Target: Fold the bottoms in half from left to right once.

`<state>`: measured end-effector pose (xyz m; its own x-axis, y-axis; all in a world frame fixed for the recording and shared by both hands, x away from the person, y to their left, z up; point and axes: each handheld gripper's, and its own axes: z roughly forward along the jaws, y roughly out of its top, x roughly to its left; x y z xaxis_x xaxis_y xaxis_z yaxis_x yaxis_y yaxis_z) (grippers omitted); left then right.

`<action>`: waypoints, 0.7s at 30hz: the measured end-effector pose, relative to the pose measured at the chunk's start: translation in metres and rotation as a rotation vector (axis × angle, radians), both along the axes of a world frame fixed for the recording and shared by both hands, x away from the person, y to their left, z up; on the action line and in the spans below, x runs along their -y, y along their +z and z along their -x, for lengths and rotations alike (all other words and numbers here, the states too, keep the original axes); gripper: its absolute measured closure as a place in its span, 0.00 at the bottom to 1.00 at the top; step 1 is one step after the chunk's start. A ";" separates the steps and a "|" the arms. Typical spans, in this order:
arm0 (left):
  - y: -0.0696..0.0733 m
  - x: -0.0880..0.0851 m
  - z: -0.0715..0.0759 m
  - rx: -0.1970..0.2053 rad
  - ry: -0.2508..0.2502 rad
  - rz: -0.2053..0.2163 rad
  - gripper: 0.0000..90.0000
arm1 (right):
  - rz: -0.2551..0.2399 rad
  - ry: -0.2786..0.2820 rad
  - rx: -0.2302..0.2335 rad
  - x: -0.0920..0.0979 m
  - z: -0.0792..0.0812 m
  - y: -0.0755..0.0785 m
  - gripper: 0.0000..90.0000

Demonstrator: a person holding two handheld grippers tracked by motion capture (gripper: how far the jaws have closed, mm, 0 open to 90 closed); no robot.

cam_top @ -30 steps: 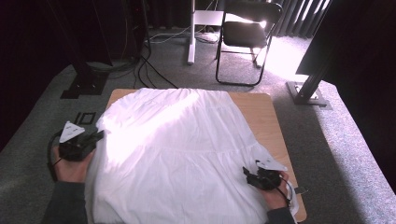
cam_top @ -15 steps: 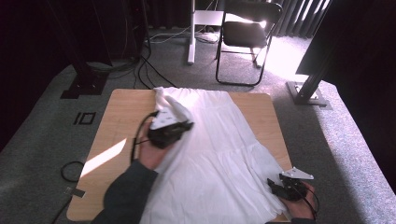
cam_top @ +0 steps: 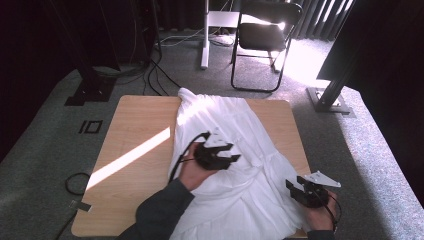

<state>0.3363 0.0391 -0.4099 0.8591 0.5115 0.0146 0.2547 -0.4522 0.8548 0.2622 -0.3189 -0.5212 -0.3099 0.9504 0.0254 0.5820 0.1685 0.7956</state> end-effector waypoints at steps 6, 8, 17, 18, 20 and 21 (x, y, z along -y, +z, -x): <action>-0.039 -0.097 0.001 -0.041 0.275 -0.101 0.57 | -0.026 0.090 0.017 -0.044 -0.024 0.027 0.57; -0.054 -0.117 0.001 -0.084 0.327 -0.098 0.57 | -0.042 0.121 0.006 -0.061 -0.036 0.031 0.56; -0.117 -0.148 0.006 -0.243 0.393 -0.122 0.46 | 0.027 0.073 -0.151 -0.104 -0.084 0.009 0.38; -0.122 -0.146 0.006 -0.252 0.385 -0.132 0.44 | 0.026 0.068 -0.178 -0.105 -0.086 0.005 0.36; -0.130 -0.141 0.006 -0.279 0.373 -0.133 0.43 | 0.035 0.073 -0.210 -0.106 -0.089 0.000 0.38; -0.133 -0.138 0.005 -0.294 0.366 -0.138 0.44 | 0.037 0.086 -0.222 -0.107 -0.091 -0.002 0.43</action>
<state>0.3309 0.1773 -0.5429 0.6015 0.7909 -0.1123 0.6394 -0.3924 0.6612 0.3530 -0.2115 -0.5231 -0.3809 0.9221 0.0676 0.7239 0.2519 0.6423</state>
